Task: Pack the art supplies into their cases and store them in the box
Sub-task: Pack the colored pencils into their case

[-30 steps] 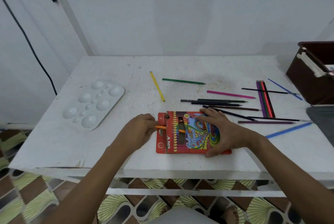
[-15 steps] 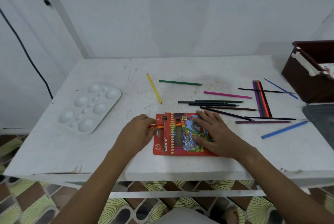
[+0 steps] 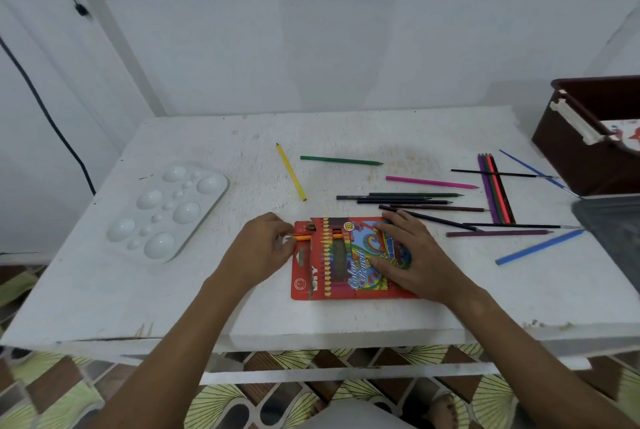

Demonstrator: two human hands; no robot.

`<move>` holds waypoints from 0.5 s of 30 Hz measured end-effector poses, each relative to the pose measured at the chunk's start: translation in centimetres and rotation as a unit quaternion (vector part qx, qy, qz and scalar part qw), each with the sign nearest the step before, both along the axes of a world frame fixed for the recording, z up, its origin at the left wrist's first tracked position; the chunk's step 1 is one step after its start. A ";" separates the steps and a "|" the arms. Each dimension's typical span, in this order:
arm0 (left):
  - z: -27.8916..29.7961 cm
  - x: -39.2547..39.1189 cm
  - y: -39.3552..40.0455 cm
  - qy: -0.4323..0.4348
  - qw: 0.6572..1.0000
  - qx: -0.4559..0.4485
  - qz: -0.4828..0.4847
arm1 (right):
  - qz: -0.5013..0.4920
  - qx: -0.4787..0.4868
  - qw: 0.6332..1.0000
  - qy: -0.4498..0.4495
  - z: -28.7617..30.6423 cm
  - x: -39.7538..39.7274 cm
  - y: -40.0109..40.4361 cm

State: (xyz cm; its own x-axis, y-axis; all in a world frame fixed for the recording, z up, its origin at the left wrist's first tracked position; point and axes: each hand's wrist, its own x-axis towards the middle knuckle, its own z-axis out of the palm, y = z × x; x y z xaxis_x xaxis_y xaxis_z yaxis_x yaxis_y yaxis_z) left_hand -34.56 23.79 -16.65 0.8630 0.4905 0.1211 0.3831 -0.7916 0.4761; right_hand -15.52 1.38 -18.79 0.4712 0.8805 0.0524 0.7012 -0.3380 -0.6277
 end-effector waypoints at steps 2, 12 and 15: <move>0.2 0.7 -0.3 0.002 1.000 -0.008 -0.024 | 0.006 -0.003 1.000 0.003 0.0 0.0 0.1; -0.6 2.3 -0.8 -0.010 0.998 -0.054 0.019 | -0.017 0.032 0.998 0.044 -0.3 0.2 -0.2; -0.6 2.6 -1.1 -0.021 0.998 -0.056 0.028 | -0.005 0.023 0.999 0.024 -0.4 0.2 -0.2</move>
State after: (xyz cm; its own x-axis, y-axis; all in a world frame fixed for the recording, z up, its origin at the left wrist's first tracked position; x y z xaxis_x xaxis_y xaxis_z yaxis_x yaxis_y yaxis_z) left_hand -31.94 22.68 -17.25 0.8297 0.5495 0.0982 0.4025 -0.7107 0.5769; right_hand -15.28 1.18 -19.24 0.4835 0.8726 0.0697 0.6658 -0.3149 -0.6764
